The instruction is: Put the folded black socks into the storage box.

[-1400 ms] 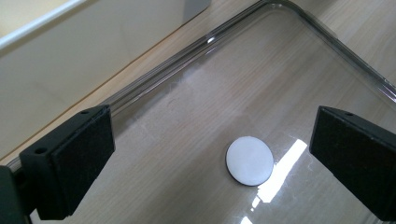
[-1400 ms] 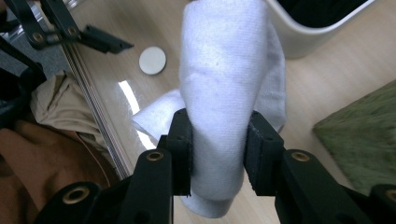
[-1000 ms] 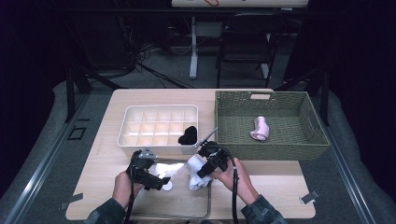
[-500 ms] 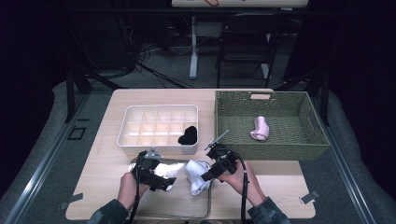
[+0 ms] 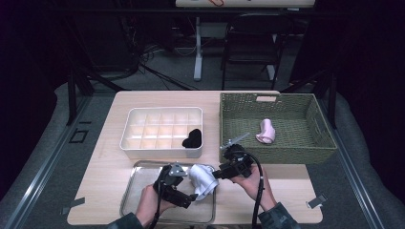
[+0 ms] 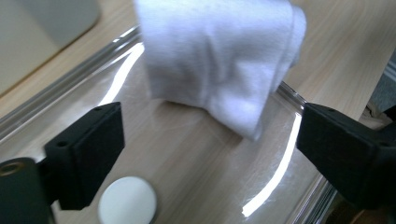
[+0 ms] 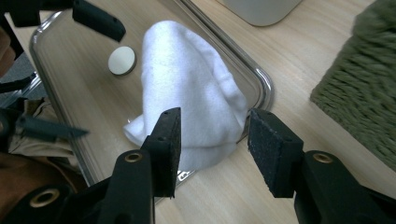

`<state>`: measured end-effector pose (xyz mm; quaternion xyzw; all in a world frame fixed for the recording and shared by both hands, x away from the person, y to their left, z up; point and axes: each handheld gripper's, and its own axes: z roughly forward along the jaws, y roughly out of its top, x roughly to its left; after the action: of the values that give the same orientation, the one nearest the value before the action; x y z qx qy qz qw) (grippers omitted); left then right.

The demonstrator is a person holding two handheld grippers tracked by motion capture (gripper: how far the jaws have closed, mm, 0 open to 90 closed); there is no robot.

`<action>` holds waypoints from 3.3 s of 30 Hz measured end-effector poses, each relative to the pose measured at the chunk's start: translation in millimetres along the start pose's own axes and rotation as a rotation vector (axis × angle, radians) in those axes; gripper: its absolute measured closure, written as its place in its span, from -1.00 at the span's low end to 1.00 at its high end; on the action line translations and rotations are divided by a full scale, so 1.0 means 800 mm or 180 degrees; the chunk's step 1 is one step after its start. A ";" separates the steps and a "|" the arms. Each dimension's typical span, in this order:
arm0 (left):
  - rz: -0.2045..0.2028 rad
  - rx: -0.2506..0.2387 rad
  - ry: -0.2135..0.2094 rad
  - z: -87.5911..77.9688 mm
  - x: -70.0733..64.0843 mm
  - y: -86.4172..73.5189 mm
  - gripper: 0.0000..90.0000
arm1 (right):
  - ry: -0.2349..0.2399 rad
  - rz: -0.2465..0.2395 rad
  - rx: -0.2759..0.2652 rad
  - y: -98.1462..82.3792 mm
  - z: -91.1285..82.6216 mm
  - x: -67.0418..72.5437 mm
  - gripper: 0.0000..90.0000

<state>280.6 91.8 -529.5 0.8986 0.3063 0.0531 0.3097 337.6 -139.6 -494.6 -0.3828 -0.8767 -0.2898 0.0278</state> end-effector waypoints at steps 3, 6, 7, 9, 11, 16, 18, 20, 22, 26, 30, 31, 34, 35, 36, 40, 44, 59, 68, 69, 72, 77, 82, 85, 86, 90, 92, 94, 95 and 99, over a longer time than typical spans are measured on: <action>0.0074 0.0055 0.0030 0.011 -0.008 0.002 -0.67 | -0.0031 0.0033 0.0014 0.001 0.010 -0.002 0.09; 0.0117 0.0112 0.0047 0.018 -0.010 0.004 -0.66 | -0.0041 0.0023 0.0066 -0.001 0.021 -0.003 0.04; 0.0118 0.0119 0.0070 0.021 -0.011 0.004 -0.65 | -0.0043 0.0036 0.0077 -0.001 0.025 -0.003 0.03; 0.0132 0.0131 0.0132 0.025 -0.013 0.005 -0.64 | -0.0058 0.0050 0.0126 -0.002 0.034 -0.005 -0.02; 0.0156 0.0145 0.0215 0.029 -0.014 0.006 -0.60 | -0.0101 0.0038 0.0180 -0.002 0.042 -0.007 -0.02; 0.0191 0.0114 0.0209 0.031 -0.015 0.008 -0.49 | -0.0092 0.0052 0.0212 -0.002 0.052 -0.007 0.10; 0.0206 0.0104 0.0188 0.032 -0.013 0.009 -0.40 | -0.0078 0.0025 0.0213 -0.002 0.055 -0.007 0.18; 0.0225 0.0100 0.0180 0.033 -0.012 0.010 -0.31 | -0.0076 0.0009 0.0286 -0.002 0.058 -0.008 0.26; 0.0205 0.0093 0.0197 0.033 -0.010 0.010 -0.25 | -0.0012 -0.0001 0.0810 0.003 0.054 -0.013 0.35; 0.0162 0.0101 0.0200 0.035 -0.009 0.010 -0.10 | -0.0115 0.0078 0.0430 -0.006 0.064 -0.012 0.69; 0.0142 0.0108 0.0184 0.037 -0.008 0.011 0.02 | -0.0112 0.0101 0.0427 -0.007 0.061 -0.011 0.90; 0.0150 0.0115 0.0174 0.038 -0.008 0.011 0.06 | -0.0120 0.0110 0.0402 -0.007 0.060 -0.010 0.91; 0.0153 0.0130 0.0162 0.039 -0.007 0.012 0.14 | -0.0166 0.0158 0.0375 -0.009 0.054 -0.011 0.94; 0.0155 0.0136 0.0163 0.039 -0.007 0.012 0.16 | -0.0171 0.0198 0.0348 -0.011 0.052 -0.012 0.94; 0.0147 0.0130 0.0157 0.038 -0.005 0.012 0.19 | -0.0169 0.0199 0.0365 -0.011 0.050 -0.012 0.94; 0.0119 0.0151 0.0196 0.038 -0.003 0.013 0.22 | -0.0215 0.0199 0.0300 -0.014 0.040 -0.017 0.95; 0.0104 0.0159 0.0226 0.038 -0.002 0.013 0.19 | -0.0162 0.0252 0.0228 -0.018 0.022 -0.023 0.95; 0.0038 0.0032 0.0214 0.026 0.012 0.018 -0.16 | 0.0013 0.0397 -0.0062 -0.025 -0.005 -0.028 0.96; 0.0151 -0.0133 0.0178 0.001 0.008 0.015 -0.40 | 0.0123 0.0366 -0.0144 -0.023 -0.013 -0.023 0.97; 0.0141 -0.0156 0.0121 0.001 0.006 0.016 -0.41 | 0.0127 0.0367 -0.0166 -0.023 -0.014 -0.021 0.97; 0.0184 -0.0134 0.0076 0.005 0.000 0.018 -0.42 | 0.0175 0.0369 -0.0218 -0.021 -0.012 -0.015 0.97; 0.0293 -0.0174 0.0079 0.005 -0.011 0.025 -0.43 | 0.0195 0.0318 -0.0198 -0.018 -0.007 -0.007 0.97; 0.0363 -0.0194 0.0116 0.007 -0.018 0.033 -0.43 | 0.0229 0.0264 -0.0188 -0.014 -0.002 0.000 0.96; 0.0377 -0.0176 0.0212 0.012 -0.019 0.036 -0.40 | 0.0238 0.0278 -0.0207 -0.013 0.001 0.004 0.96; 0.0393 -0.0163 0.0248 0.014 -0.019 0.036 -0.39 | 0.0241 0.0280 -0.0229 -0.013 0.003 0.005 0.96; 0.0495 -0.0122 0.0416 0.023 -0.021 0.039 -0.34 | 0.0210 0.0281 -0.0145 -0.013 0.013 0.003 0.96; 0.0525 -0.0064 0.0450 0.027 -0.021 0.040 -0.26 | 0.0202 0.0305 -0.0099 -0.014 0.020 0.002 0.96; 0.0527 0.0010 0.0425 0.030 -0.018 0.040 -0.13 | 0.0173 0.0277 -0.0015 -0.015 0.023 0.001 0.95; 0.0512 0.0039 0.0377 0.032 -0.016 0.040 -0.04 | 0.0171 0.0283 -0.0006 -0.015 0.025 0.000 0.95; 0.0493 0.0121 0.0313 0.038 -0.012 0.039 0.30 | 0.0146 0.0335 -0.0012 -0.018 0.025 -0.009 0.94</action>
<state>297.9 51.0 -534.9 0.9216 0.2517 0.1151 0.2722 336.2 -141.5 -519.9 -0.4217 -0.8540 -0.2983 0.0624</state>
